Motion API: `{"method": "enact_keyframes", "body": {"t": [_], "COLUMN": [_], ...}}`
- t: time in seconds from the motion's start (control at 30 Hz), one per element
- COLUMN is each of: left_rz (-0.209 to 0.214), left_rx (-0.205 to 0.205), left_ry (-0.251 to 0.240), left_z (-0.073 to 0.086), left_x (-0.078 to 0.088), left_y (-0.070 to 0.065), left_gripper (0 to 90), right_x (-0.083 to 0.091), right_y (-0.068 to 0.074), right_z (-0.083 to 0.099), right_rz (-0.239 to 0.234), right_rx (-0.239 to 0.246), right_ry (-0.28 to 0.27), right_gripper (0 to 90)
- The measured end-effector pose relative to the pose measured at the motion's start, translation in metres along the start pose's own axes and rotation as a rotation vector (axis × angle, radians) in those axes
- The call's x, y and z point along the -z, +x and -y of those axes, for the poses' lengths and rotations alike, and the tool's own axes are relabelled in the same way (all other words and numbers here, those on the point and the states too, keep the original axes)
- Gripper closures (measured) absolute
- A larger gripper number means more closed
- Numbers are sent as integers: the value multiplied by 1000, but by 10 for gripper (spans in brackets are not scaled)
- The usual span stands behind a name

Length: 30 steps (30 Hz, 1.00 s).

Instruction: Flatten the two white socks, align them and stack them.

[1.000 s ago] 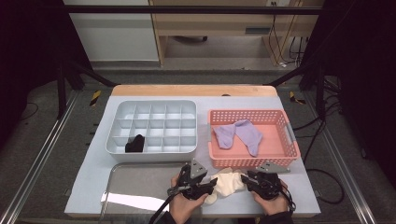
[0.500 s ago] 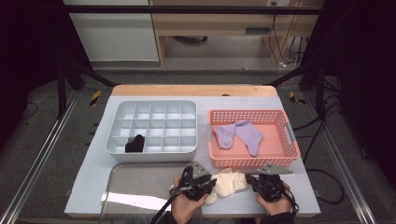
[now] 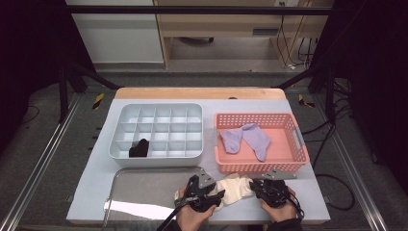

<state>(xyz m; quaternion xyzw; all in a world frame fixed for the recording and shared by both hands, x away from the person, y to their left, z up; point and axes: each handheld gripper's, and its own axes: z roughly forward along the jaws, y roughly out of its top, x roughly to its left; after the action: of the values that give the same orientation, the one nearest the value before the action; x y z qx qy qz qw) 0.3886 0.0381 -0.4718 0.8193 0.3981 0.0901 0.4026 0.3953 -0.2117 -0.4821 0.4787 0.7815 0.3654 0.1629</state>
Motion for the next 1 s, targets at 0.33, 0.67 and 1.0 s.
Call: {"method": "enact_keyframes", "body": {"t": [0.33,0.67,1.0], "left_rz": [48,101,75], "left_rx": [-5,-14,-21], "left_ry": [-6,-84,-97], "left_z": [1,-5,13], "left_x": [0,36,78], "left_y": [1,10,42], "left_gripper": [844,849,849], "right_x": [12,35,35], "right_y": [1,10,46], "right_z": [-3,-10,-18], "right_rz": [0,-19,-129], "right_rx": [1,9,40], "right_ry": [-20,-100,-149], "right_gripper": [900,900,900]}}
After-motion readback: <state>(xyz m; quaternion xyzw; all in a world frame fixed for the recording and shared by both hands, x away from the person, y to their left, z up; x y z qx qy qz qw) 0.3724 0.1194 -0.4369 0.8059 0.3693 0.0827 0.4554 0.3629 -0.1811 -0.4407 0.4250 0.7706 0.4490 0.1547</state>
